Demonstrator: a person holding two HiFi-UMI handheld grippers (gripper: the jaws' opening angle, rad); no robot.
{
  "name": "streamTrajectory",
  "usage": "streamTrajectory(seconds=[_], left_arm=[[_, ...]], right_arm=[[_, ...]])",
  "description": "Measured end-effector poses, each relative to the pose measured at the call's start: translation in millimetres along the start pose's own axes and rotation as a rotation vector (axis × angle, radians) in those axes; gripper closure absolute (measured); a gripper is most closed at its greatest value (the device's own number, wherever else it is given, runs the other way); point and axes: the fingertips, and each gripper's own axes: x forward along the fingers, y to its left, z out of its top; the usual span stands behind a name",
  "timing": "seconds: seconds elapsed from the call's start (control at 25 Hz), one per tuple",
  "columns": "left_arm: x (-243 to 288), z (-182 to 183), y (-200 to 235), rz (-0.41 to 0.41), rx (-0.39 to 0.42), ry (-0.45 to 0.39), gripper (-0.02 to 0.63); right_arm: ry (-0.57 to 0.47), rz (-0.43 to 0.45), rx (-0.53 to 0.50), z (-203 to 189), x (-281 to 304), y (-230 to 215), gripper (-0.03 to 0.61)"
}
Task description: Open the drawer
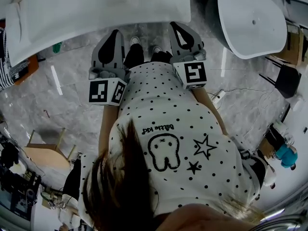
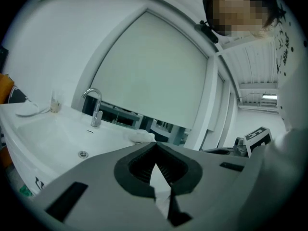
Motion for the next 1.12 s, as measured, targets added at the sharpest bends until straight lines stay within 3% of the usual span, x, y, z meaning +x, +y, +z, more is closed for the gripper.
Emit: streamTrajectory(seconds=[0.16, 0.52, 1.12], left_arm=[[0, 8, 28, -0.01, -0.007, -0.003, 0.609], [-13, 6, 48, -0.044, -0.044, 0.013, 0.609], [-3, -4, 10, 0.009, -0.038, 0.017, 0.609]], right_arm=[[0.02, -0.002, -0.008, 6, 21, 19, 0.563], [0.047, -0.014, -0.002, 3, 24, 48, 0.563], [0.025, 0.029, -0.012, -1, 6, 13, 0.564]])
